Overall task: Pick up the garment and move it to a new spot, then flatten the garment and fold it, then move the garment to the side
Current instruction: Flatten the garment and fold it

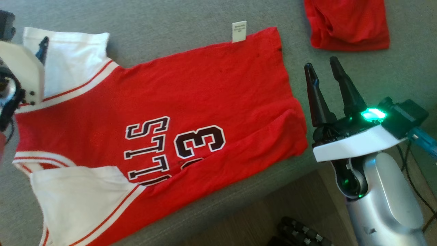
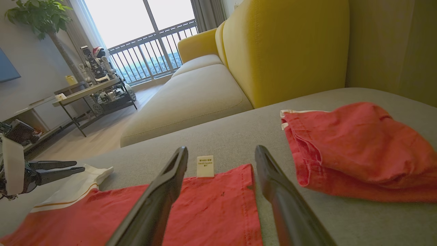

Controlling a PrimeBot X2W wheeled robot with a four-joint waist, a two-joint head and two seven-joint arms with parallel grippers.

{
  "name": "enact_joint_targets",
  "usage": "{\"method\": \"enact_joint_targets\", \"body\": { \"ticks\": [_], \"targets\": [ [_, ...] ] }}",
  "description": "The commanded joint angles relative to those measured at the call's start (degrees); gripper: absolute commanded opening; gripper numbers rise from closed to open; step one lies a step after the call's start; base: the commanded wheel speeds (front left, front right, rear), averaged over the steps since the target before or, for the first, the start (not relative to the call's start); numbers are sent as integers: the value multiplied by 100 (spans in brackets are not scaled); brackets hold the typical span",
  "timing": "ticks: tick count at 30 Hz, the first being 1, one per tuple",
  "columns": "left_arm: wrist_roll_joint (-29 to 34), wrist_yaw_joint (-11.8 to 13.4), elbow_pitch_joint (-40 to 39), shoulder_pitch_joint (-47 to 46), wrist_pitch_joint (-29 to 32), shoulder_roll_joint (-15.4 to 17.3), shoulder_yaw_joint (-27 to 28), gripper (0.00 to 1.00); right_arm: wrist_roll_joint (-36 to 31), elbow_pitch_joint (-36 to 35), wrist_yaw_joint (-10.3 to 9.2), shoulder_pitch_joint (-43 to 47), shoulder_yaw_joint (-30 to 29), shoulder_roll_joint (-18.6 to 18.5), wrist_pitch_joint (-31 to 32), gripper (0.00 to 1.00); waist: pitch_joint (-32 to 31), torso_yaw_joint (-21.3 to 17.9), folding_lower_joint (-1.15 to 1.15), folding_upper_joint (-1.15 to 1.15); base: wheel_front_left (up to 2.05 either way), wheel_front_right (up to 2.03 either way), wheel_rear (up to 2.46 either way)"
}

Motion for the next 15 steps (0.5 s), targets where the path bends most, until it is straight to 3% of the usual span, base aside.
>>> {"method": "enact_joint_targets", "body": {
  "ticks": [1, 9, 14, 15],
  "targets": [
    [-27, -1, -79, -341, 45, 368, 152, 100, 55, -207, -2, -188, 131, 35, -52, 100, 73, -88, -1, 0, 0, 0, 0],
    [-5, 20, 591, -733, 385, 564, 0, 100, 200, -178, -2, -195, 219, 36, -75, 100, 154, -270, -1, 0, 0, 0, 0],
    [-114, 14, 757, -806, 439, 508, -92, 100, 224, -189, -2, -155, 163, 36, -77, 100, 164, -283, -1, 0, 0, 0, 0],
    [-147, 11, 788, -804, 475, 487, -132, 85, 219, -188, -2, -147, 156, 36, -77, 100, 156, -273, -1, 0, 0, 0, 0]
  ]
}}
